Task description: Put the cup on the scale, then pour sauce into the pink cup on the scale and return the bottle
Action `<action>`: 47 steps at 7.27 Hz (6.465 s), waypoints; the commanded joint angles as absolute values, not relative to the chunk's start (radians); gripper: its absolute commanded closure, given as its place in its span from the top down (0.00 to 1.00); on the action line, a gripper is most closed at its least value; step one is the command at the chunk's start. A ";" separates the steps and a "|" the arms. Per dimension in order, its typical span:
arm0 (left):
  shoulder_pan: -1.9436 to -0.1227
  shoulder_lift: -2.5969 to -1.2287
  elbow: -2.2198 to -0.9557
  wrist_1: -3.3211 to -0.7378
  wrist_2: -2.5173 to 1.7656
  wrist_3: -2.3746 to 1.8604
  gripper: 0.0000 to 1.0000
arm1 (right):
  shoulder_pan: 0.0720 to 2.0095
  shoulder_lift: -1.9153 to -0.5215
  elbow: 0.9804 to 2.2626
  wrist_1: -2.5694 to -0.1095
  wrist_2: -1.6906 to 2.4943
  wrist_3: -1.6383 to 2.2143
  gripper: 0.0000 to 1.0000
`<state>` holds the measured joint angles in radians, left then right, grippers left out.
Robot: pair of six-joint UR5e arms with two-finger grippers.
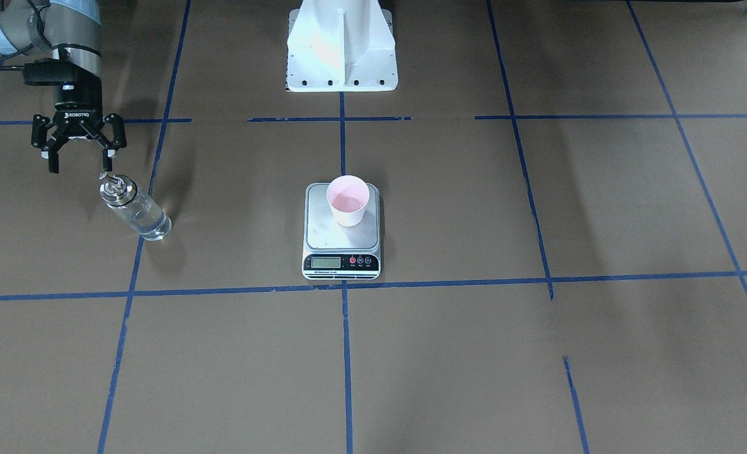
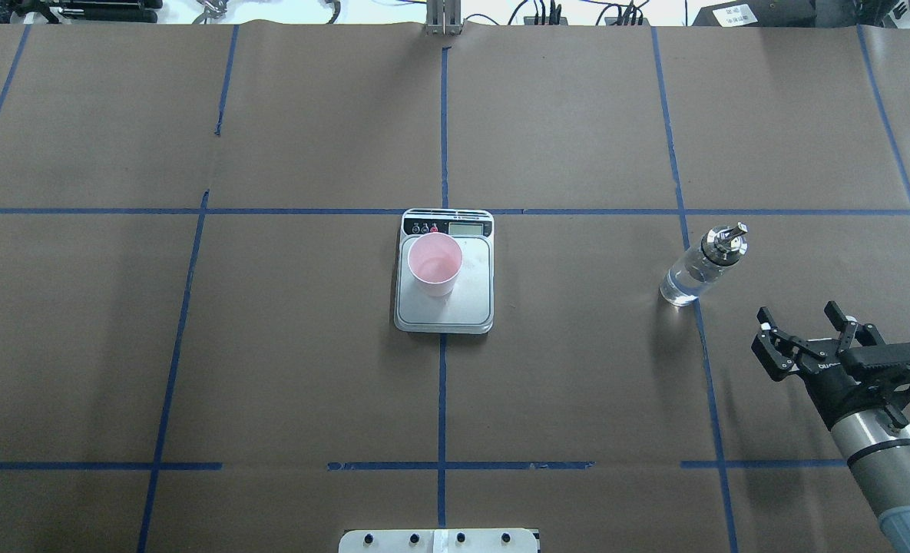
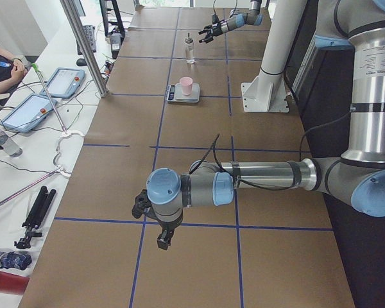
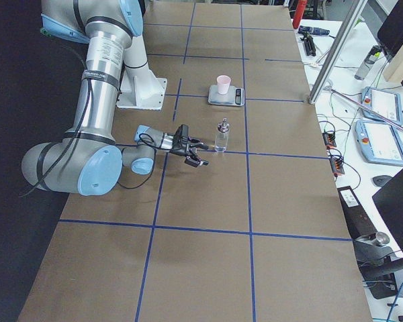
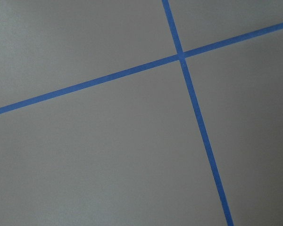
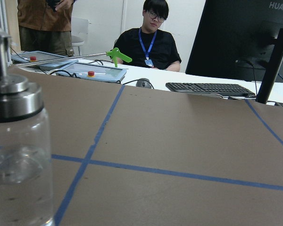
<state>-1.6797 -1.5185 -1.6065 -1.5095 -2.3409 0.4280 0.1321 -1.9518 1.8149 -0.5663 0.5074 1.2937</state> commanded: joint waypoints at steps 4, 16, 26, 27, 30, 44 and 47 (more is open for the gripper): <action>-1.680 -1.519 -1.606 -1.508 -2.341 0.428 1.00 | 0.306 -1.959 1.793 -0.571 0.532 0.836 1.00; -1.680 -1.519 -1.605 -1.509 -2.341 0.428 1.00 | 1.160 -1.663 1.568 -0.846 1.438 0.161 1.00; -1.680 -1.519 -1.598 -1.508 -2.341 0.429 1.00 | 1.452 -1.652 1.523 -1.251 2.148 0.192 1.00; -1.678 -1.517 -1.598 -1.508 -2.339 0.430 1.00 | 1.485 -1.635 1.523 -1.350 2.225 0.195 1.00; -1.678 -1.517 -1.600 -1.508 -2.339 0.430 1.00 | 1.587 -1.620 1.647 -1.621 2.289 0.177 1.00; -1.675 -1.542 -1.606 -1.509 -2.338 0.428 1.00 | 1.663 -1.680 1.660 -1.615 2.287 0.078 1.00; -1.675 -1.543 -1.606 -1.523 -2.338 0.428 1.00 | 1.663 -1.677 1.660 -1.615 2.286 0.084 1.00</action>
<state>-1.6752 -1.5425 -1.6062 -1.5191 -2.3382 0.4280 1.6628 -1.6775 1.6598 -1.6153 2.2862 0.0819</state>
